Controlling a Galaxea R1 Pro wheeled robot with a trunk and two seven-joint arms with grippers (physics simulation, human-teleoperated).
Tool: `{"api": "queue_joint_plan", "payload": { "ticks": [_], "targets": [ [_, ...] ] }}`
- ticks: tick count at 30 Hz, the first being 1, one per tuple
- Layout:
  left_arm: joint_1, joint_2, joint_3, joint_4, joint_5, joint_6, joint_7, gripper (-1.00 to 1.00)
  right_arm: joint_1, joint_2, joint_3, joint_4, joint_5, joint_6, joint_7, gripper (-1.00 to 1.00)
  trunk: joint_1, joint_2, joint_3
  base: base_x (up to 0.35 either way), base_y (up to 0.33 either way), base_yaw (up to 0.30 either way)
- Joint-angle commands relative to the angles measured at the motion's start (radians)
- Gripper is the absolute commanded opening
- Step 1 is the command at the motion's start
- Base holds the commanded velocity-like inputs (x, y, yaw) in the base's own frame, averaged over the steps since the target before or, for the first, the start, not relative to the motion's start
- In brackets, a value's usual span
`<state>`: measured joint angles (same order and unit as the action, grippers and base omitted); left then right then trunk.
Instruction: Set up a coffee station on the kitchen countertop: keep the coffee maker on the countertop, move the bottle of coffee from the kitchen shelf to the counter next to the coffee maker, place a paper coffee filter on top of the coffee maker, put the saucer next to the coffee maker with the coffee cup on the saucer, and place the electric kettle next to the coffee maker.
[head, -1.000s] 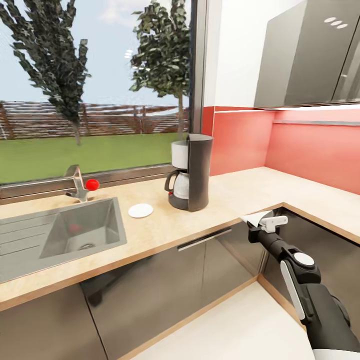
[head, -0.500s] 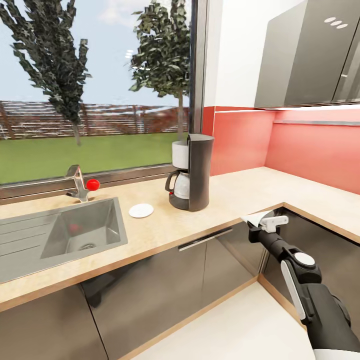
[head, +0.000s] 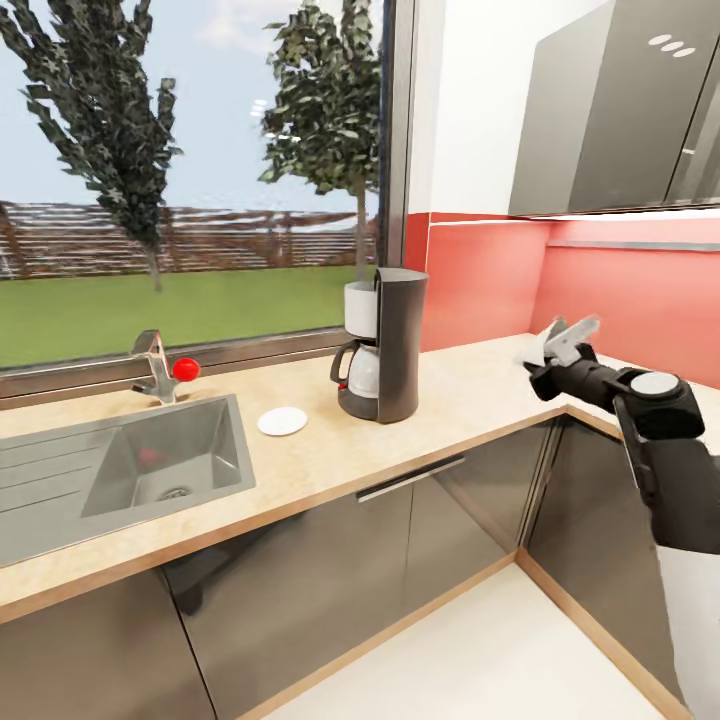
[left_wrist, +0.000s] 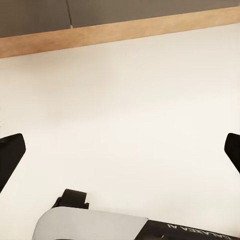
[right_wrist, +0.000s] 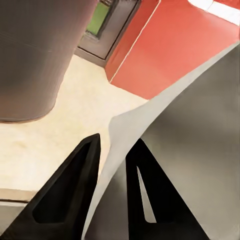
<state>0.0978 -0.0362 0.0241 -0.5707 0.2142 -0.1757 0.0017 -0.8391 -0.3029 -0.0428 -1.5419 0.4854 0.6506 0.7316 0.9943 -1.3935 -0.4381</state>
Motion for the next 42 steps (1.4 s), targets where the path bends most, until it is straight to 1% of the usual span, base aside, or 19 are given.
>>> {"api": "queue_joint_plan", "payload": {
  "ticks": [1,3,4,8,9,10,11,12,13,17,18,19,20,21,22,23,25,31,42],
  "targets": [
    [0.0,-0.001,0.002,-0.002,0.004,-0.001,0.0,1.0,-0.021,-0.001,0.0,-0.001,0.046,0.007,0.047,-1.0,0.0,-0.001,-0.001,0.0,0.0,0.0],
    [0.0,-0.001,0.002,-0.002,0.004,-0.001,0.0,1.0,-0.061,-0.002,0.0,-0.001,0.113,0.013,0.118,-1.0,0.0,-0.001,-0.001,0.0,0.0,0.0],
    [0.0,-0.001,0.002,-0.001,0.004,0.0,0.0,1.0,-0.106,-0.003,0.001,0.0,0.177,0.016,0.189,-1.0,0.0,-0.001,-0.001,0.0,0.0,0.0],
    [0.0,-0.001,0.002,0.0,0.004,0.0,-0.001,1.0,-0.21,-0.003,0.002,0.018,0.281,0.02,0.342,-1.0,0.0,-0.001,-0.001,0.0,0.0,0.0],
    [0.0,-0.001,0.002,0.0,0.004,0.001,-0.001,1.0,-0.272,-0.004,0.003,0.043,0.321,0.021,0.424,-1.0,0.0,-0.001,-0.001,0.0,0.0,0.0],
    [0.0,-0.001,0.002,0.0,0.004,0.0,-0.002,1.0,-0.377,-0.004,0.005,0.108,0.372,0.02,0.543,-1.0,0.0,-0.001,-0.001,0.0,0.0,0.0],
    [0.0,-0.001,0.002,0.0,0.004,0.0,-0.002,1.0,-0.414,-0.004,0.008,0.135,0.388,0.019,0.581,-1.0,0.0,-0.001,-0.001,0.0,0.0,0.0],
    [0.0,-0.001,0.001,-0.001,0.004,-0.001,-0.004,1.0,-0.636,-0.004,0.101,0.349,0.48,0.017,0.728,-1.0,0.0,-0.001,-0.001,0.0,0.0,0.0],
    [0.0,-0.001,0.001,-0.001,0.004,0.0,-0.004,1.0,-0.708,-0.002,0.15,0.43,0.498,0.017,0.75,-1.0,0.0,-0.001,-0.001,0.0,0.0,0.0],
    [0.0,-0.001,0.001,-0.001,0.004,0.002,-0.004,1.0,-0.835,0.007,0.223,0.588,0.516,0.017,0.782,-1.0,0.0,-0.001,-0.001,0.0,0.0,0.0],
    [0.0,-0.001,0.001,-0.001,0.004,0.003,-0.004,1.0,-0.891,0.019,0.243,0.661,0.52,0.017,0.791,-1.0,0.0,-0.001,-0.001,0.0,0.0,0.0],
    [0.0,-0.003,-0.001,0.001,0.004,0.006,-0.003,1.0,-0.98,0.061,0.263,0.799,0.524,0.015,0.801,-1.0,0.0,-0.001,-0.001,0.0,0.0,0.0],
    [0.0,-0.004,-0.002,0.012,0.005,0.008,-0.003,1.0,-1.031,0.103,0.27,0.878,0.525,-0.002,0.805,-1.0,0.0,-0.001,-0.001,0.0,0.0,0.0],
    [0.0,-0.004,-0.002,0.019,0.005,0.008,-0.003,1.0,-1.044,0.118,0.272,0.898,0.526,-0.013,0.806,-1.0,0.0,-0.001,-0.001,0.0,0.0,0.0],
    [0.0,-0.005,-0.002,0.055,0.005,0.007,-0.004,1.0,-1.078,0.171,0.276,0.955,0.527,-0.052,0.81,-1.0,0.0,-0.001,-0.001,0.0,0.0,0.0],
    [0.0,-0.005,-0.002,0.083,0.005,0.007,-0.004,1.0,-1.089,0.193,0.278,0.978,0.527,-0.067,0.811,-1.0,0.0,-0.001,-0.001,0.0,0.0,0.0],
    [0.0,-0.006,-0.003,0.107,0.005,0.006,-0.004,1.0,-1.095,0.205,0.278,0.99,0.527,-0.075,0.813,-1.0,0.0,-0.001,-0.001,0.0,0.0,0.0],
    [0.0,-0.009,-0.002,0.146,0.006,0.004,-0.003,1.0,-1.1,0.22,0.279,1.001,0.526,-0.084,0.813,-1.0,0.0,-0.001,-0.001,0.0,0.0,0.0],
    [0.0,-0.01,-0.002,0.175,0.007,0.003,-0.003,1.0,-1.1,0.225,0.281,1.0,0.525,-0.085,0.813,-1.0,0.0,-0.001,-0.001,0.0,0.0,0.0]
  ]
}}
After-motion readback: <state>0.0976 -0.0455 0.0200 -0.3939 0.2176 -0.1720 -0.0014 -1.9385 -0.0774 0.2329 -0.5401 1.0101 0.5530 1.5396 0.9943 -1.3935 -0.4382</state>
